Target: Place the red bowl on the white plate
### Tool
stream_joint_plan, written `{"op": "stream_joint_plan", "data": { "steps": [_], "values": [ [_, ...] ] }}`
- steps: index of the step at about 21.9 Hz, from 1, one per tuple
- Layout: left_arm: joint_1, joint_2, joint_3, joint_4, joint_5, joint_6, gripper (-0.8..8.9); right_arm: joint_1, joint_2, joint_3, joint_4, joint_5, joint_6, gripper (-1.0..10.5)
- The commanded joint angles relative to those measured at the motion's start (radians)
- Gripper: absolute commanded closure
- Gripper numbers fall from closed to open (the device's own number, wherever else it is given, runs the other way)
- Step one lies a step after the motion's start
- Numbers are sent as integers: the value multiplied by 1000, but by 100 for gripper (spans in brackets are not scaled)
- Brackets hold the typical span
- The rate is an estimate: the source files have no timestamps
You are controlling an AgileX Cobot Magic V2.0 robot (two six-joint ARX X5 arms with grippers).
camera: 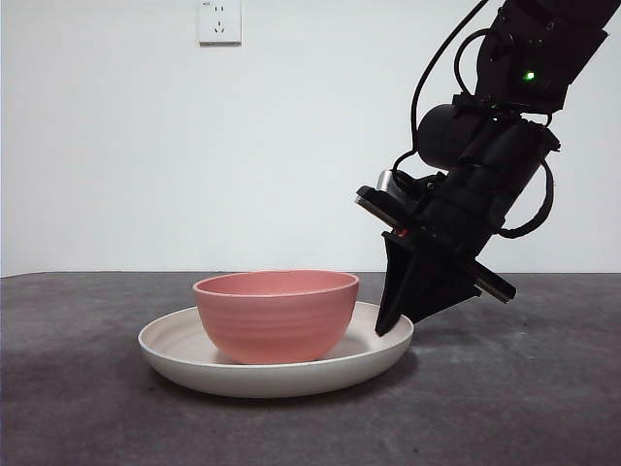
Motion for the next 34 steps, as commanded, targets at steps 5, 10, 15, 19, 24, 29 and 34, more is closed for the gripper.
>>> {"op": "stream_joint_plan", "data": {
  "steps": [5,10,15,19,24,29,34],
  "values": [
    [-6,4,9,13,1,1,223,-2,27,18,11,-6,6,931],
    [-6,4,9,13,2,1,223,-45,-9,18,-5,-6,-2,835],
    [-6,4,9,13,2,1,223,-81,-120,18,-49,-63,-47,498],
    [-6,4,9,13,1,1,223,-85,-257,18,-118,-22,-97,482],
    [-6,4,9,13,2,1,223,-82,-495,18,-190,-6,-128,340],
    [-6,4,9,13,2,1,223,-69,-646,18,-313,-3,-203,317],
    [-6,4,9,13,1,2,223,-36,-774,6,-412,0,-227,292]
  ]
}}
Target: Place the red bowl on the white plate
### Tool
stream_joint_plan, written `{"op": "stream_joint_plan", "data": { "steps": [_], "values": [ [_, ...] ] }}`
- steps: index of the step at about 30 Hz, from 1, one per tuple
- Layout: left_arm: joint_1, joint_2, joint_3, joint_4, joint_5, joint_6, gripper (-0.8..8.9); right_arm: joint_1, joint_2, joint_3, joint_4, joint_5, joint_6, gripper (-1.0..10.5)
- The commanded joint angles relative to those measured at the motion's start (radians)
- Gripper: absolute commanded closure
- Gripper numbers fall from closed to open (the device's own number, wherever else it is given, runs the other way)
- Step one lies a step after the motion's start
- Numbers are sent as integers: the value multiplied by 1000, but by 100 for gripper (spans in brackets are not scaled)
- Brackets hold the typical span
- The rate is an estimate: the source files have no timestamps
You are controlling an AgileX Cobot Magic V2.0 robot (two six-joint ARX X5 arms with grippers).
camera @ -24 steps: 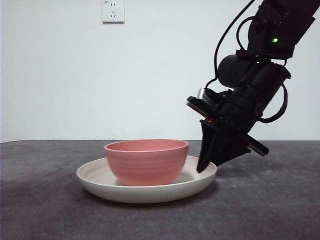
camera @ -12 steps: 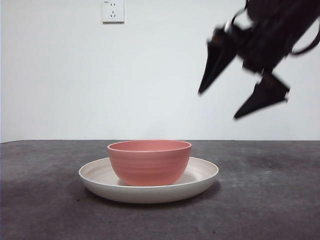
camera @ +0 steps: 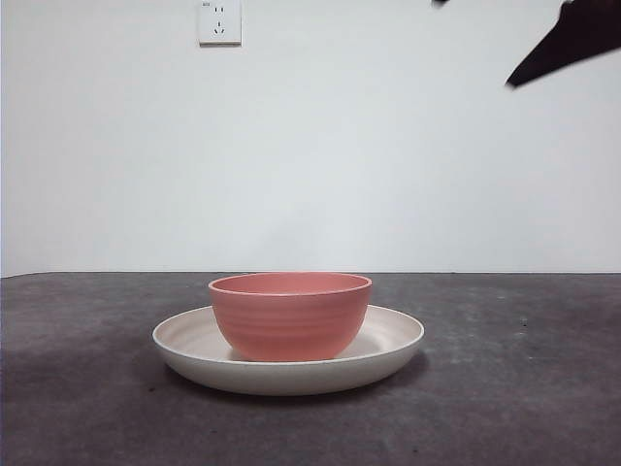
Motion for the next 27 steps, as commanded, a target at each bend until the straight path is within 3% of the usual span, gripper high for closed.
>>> {"op": "stream_joint_plan", "data": {
  "steps": [1,7,11,19,24,26,27],
  "values": [
    [-6,4,9,13,2,2,223,34,-53,-3,-20,3,-32,292],
    [-6,4,9,13,1,2,223,114,-198,-109,5,7,-4,294],
    [-6,4,9,13,1,2,223,144,-301,-214,59,75,49,295],
    [-6,4,9,13,1,29,223,153,-466,-373,184,124,153,295],
    [-6,4,9,13,1,37,227,153,-483,-374,184,129,153,295],
    [-6,4,9,12,1,37,302,154,-483,-374,184,126,158,323],
    [-6,4,9,11,1,45,398,154,-482,-374,183,125,160,417]
  ]
}}
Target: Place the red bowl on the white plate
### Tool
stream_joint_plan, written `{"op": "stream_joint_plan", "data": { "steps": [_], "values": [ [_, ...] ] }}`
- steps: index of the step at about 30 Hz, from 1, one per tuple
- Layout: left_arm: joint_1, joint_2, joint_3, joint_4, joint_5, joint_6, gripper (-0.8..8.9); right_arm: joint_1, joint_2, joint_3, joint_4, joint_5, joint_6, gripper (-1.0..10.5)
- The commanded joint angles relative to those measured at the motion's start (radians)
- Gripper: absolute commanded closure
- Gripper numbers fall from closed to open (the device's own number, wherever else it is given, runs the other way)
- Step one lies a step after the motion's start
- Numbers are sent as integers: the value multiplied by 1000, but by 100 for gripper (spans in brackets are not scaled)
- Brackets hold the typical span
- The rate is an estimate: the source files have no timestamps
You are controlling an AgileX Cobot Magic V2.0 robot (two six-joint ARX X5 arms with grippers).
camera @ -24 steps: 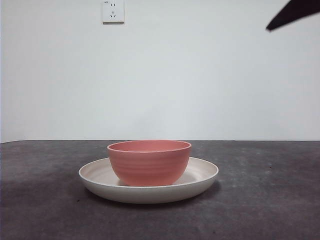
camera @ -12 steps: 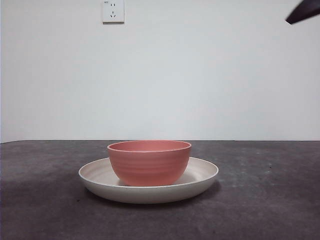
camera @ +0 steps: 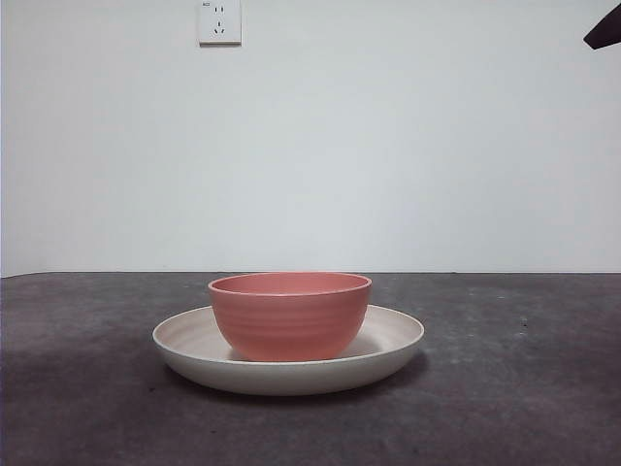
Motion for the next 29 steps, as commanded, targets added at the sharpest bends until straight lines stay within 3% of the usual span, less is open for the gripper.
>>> {"op": "stream_joint_plan", "data": {
  "steps": [1,2,3,4,24,29],
  "values": [
    [-6,4,9,8,2,39,590,6,6,8,9,-2,19,633],
    [-6,4,9,6,2,53,759,6,6,8,9,-2,19,822],
    [-6,4,9,7,1,58,806,6,5,8,10,-1,18,973],
    [-6,4,9,10,2,61,798,6,5,8,13,0,18,918],
    [-5,2,7,12,1,61,806,6,5,8,18,0,17,931],
    [113,-29,-3,11,15,74,807,6,5,8,18,0,17,931]
  ]
}}
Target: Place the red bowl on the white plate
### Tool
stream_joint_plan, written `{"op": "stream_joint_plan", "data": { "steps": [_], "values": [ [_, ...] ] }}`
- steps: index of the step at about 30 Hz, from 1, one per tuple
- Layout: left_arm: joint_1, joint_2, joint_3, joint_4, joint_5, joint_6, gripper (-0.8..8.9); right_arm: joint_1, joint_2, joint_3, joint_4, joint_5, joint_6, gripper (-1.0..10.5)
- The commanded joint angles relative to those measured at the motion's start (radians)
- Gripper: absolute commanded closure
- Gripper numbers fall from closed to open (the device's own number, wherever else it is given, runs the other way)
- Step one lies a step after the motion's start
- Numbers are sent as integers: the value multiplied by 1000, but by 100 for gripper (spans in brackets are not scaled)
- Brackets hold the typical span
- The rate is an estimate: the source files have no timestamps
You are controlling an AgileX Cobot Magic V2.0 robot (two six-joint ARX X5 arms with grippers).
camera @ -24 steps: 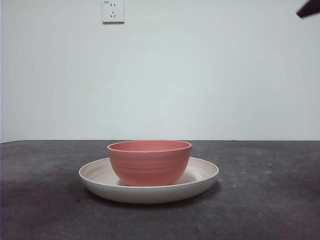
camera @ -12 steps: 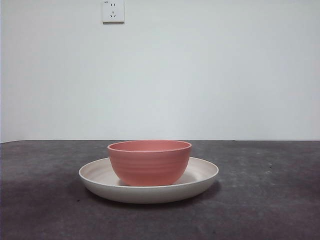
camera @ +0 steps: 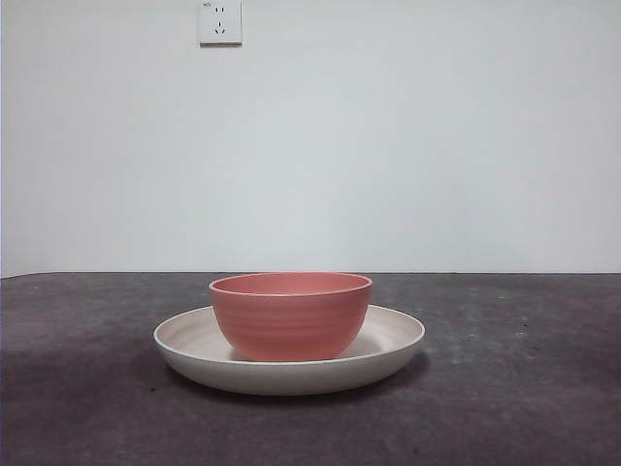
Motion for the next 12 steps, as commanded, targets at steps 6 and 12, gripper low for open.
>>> {"op": "stream_joint_plan", "data": {
  "steps": [6,12],
  "values": [
    [382,-71,-149,91,4,168,806,6,5,8,10,0,8,931],
    [605,-226,-449,406,1,170,806,6,5,8,10,0,8,931]
  ]
}}
